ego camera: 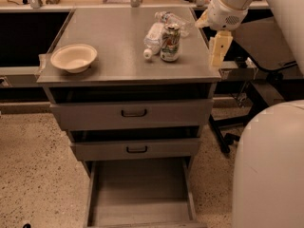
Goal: Place blue plastic bottle into bottom drawer
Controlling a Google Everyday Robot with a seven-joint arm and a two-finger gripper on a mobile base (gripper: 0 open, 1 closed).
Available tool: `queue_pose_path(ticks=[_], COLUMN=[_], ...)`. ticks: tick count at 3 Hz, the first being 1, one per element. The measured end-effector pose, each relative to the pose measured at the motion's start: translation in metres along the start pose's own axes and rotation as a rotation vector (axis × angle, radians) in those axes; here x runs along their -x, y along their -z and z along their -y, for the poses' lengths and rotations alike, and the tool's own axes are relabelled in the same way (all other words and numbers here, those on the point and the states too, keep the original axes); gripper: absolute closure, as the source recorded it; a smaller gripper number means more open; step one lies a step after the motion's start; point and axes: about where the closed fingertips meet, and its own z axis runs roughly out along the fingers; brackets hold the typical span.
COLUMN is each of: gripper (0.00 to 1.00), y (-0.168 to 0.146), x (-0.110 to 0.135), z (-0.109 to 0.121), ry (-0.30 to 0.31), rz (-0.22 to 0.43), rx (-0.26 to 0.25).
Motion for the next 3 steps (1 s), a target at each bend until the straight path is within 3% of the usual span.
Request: queue_pose_path(ticks=[2,3], gripper=[0.00,0.00], y=[-0.008,-0.018], x=[0.003,0.013], z=[0.010,0.025], ry=[0.025,0.086], rz=[-0.014,-0.002], rx=[-0.020,-0.056])
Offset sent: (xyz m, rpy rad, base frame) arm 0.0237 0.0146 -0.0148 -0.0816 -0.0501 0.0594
